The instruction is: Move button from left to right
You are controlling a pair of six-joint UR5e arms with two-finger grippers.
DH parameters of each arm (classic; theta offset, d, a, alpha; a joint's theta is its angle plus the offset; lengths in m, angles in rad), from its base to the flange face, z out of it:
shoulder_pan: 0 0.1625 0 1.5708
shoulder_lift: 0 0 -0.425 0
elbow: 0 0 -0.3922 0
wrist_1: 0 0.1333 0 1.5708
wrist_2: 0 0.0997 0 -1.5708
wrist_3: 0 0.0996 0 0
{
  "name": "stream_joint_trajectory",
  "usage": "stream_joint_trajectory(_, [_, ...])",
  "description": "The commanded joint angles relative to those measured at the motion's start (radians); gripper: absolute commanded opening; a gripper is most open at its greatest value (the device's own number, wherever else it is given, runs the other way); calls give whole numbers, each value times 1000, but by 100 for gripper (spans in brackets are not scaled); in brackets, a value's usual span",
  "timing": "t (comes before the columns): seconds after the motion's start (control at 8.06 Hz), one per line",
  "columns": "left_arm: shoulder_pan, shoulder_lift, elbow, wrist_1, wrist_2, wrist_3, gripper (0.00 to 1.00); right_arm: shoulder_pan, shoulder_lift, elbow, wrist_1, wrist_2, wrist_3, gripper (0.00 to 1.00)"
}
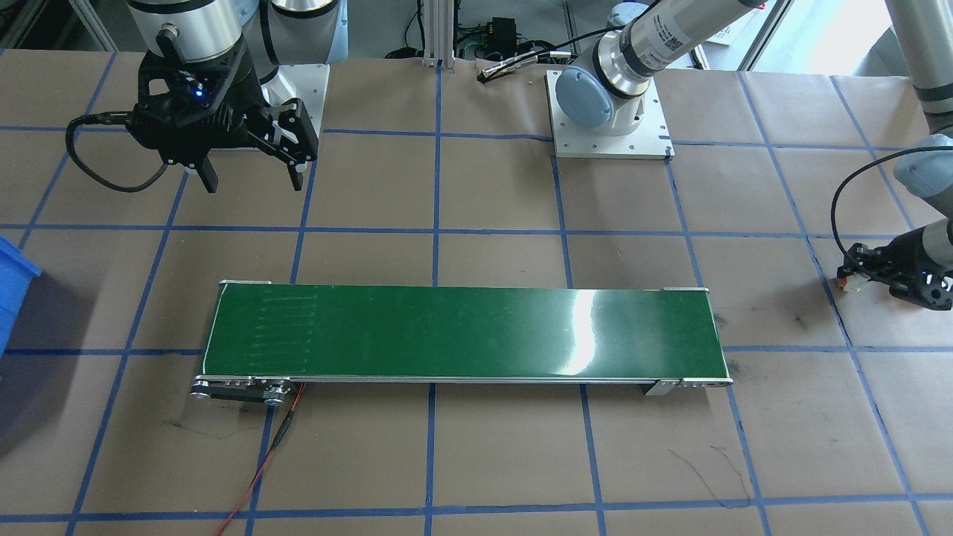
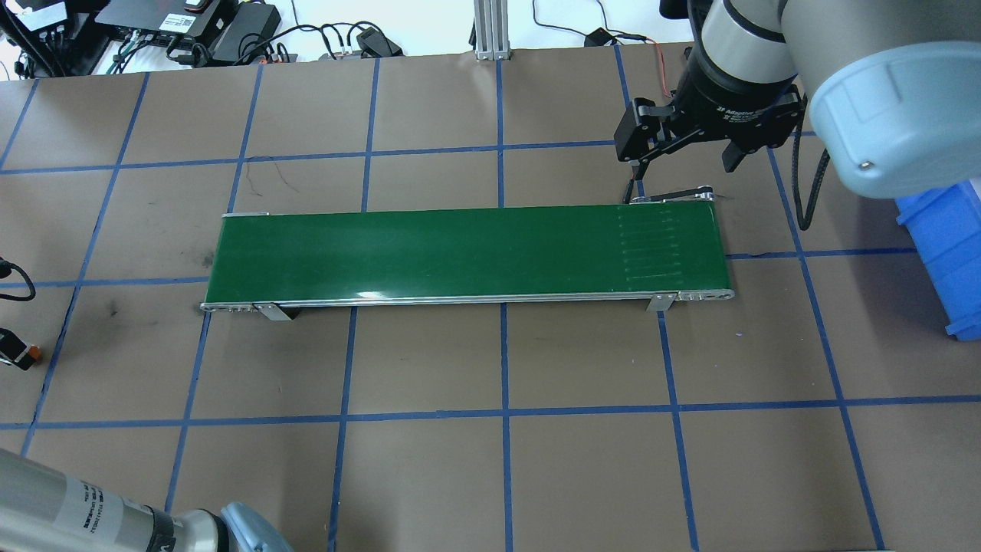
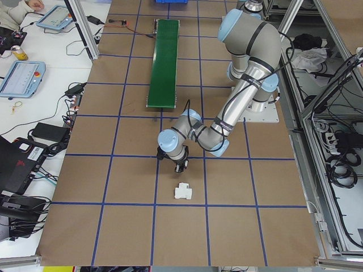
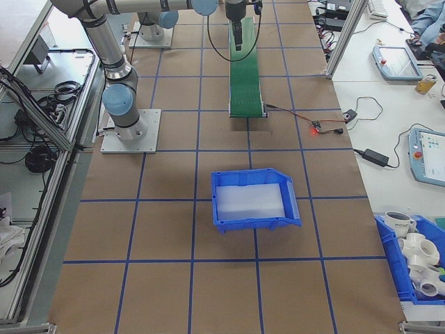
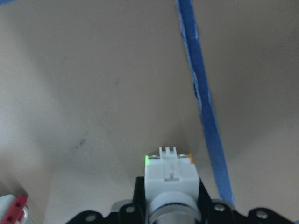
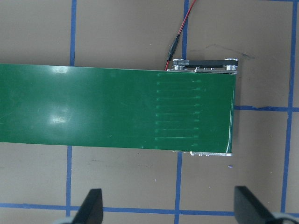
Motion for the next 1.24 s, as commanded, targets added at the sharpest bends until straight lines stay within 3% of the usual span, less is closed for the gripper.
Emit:
stream_joint_trajectory(0.0, [-2,76,12,-127,-3,19,0,0,0,0,0,0,0,100])
stream_joint_trajectory(0.25, [-18,199,10,-269,-64,1,0,0,0,0,0,0,0,100])
stream_joint_trajectory(0.37, [-62,254,10,-292,-69,-28,0,0,0,0,0,0,0,100])
stream_joint_trajectory(0.74, [-313,416,7,-375,-71,-419,0,0,0,0,0,0,0,100])
stream_joint_trajectory(1.12, [-537,411,3,-364,-72,-828,0,0,0,0,0,0,0,100])
